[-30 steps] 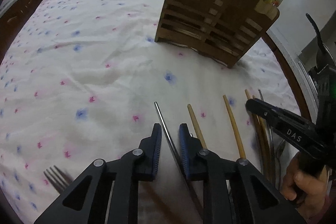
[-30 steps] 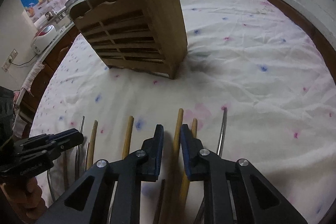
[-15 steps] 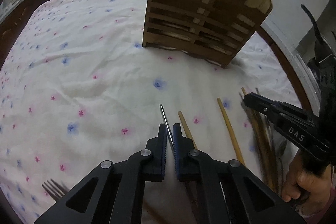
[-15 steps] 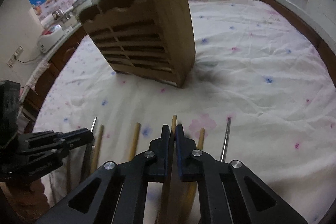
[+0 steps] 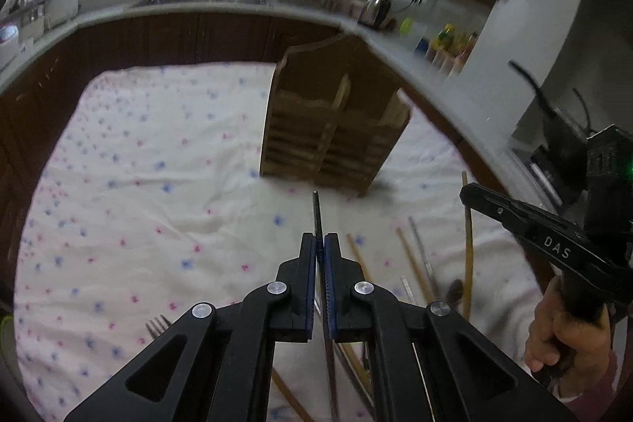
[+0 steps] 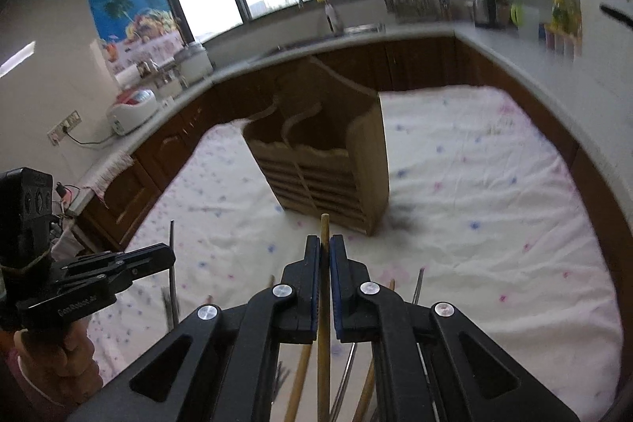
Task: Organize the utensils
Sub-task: 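Lift both chopsticks and carry them over the wooden utensil holder with both tools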
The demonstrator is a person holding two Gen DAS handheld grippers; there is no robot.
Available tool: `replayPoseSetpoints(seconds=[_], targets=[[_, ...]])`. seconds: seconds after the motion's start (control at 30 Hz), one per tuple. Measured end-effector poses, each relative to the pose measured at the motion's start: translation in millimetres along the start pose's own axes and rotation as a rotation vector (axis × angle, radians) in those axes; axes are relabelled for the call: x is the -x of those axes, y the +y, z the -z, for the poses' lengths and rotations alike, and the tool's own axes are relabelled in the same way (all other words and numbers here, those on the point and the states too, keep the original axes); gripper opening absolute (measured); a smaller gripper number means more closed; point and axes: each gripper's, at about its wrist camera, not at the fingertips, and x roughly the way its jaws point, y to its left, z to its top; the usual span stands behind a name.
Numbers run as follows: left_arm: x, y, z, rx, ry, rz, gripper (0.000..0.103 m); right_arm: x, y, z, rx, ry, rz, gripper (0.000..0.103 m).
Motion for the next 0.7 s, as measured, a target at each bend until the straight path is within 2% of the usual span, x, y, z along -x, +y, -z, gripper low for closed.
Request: replayPoseSetpoints(seconds=[0.17,0.3,0.7], targets=[[47,-4,5,-0.02,-0.077,0.018,0.002,29,11,-10,0.03,-0.069,0.002,0.005],[70,-6,11,-0.027,-0.118,0.029,0.002,46,14,-19,0.033,-0.115,-0.005,0.005],[82,1,8,-0.007,-0.195,0.036,0.001,55,15,-34,0.024,-0.171,-0.011,0.005]])
